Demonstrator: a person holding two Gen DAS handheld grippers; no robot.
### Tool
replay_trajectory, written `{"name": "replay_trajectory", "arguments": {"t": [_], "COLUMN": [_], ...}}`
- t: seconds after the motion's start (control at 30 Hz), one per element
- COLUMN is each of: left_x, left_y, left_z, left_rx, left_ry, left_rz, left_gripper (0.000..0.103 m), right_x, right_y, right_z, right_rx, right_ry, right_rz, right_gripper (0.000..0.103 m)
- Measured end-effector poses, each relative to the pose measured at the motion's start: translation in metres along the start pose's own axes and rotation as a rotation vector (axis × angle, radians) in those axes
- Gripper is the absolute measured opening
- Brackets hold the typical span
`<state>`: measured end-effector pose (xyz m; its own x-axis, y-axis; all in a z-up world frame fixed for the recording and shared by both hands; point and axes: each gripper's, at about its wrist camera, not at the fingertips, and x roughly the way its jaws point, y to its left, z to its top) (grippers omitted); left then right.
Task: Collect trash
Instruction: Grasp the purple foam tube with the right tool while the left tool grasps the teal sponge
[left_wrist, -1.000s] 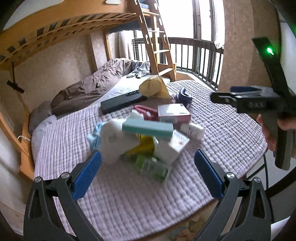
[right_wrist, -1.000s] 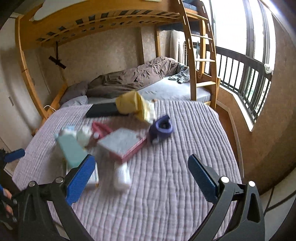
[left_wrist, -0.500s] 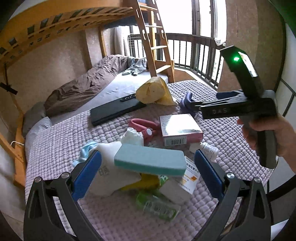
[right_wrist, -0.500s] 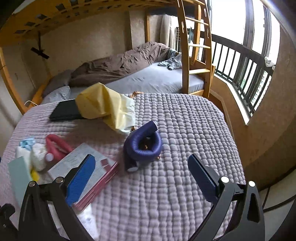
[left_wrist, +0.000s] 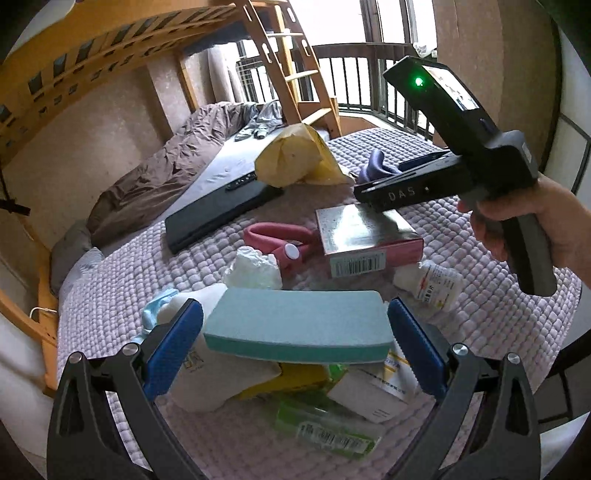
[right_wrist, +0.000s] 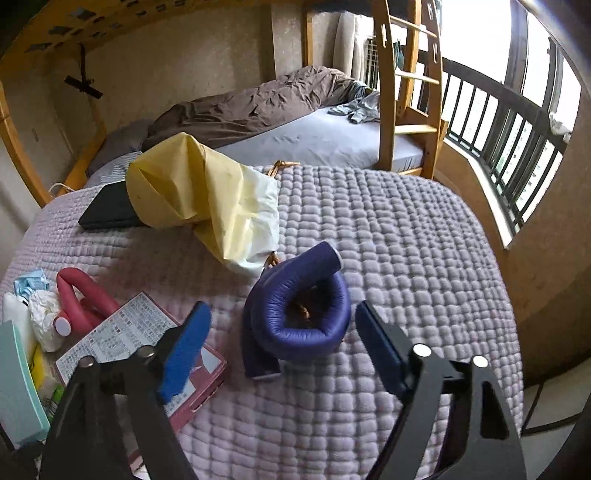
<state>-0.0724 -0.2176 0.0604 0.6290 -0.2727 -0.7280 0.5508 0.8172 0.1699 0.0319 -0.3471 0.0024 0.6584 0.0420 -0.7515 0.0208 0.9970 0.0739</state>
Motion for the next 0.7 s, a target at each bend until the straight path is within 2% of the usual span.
{"name": "replay_trajectory", "arguments": {"t": [0.07, 0.1, 0.17, 0.4, 0.7], "left_x": [0.001, 0.001, 0.002, -0.006, -0.017], "left_y": [0.0, 0.0, -0.001, -0.002, 0.007], "left_z": [0.0, -0.001, -0.001, -0.003, -0.005], "left_rx": [0.0, 0.001, 0.007, 0.011, -0.056], "left_ry": [-0.003, -0.003, 0.0, -0.027, -0.049], "left_rz": [-0.004, -0.002, -0.002, 0.016, 0.002], "left_gripper": [0.101, 0.097, 0.093, 0.093, 0.093], "right_x": [0.003, 0.004, 0.003, -0.003, -0.027], "right_y": [-0.002, -0.002, -0.004, -0.009, -0.017], "right_z": [0.0, 0.0, -0.001, -0.006, -0.013], "right_rx": [0.006, 0.003, 0.001, 0.005, 0.051], "right_ry": [0.006, 0.006, 0.002, -0.011, -0.045], "right_rz": [-0.006, -0.01, 0.0, 0.009, 0.043], "right_gripper": [0.062, 0.06, 0.06, 0.059, 0.059]}}
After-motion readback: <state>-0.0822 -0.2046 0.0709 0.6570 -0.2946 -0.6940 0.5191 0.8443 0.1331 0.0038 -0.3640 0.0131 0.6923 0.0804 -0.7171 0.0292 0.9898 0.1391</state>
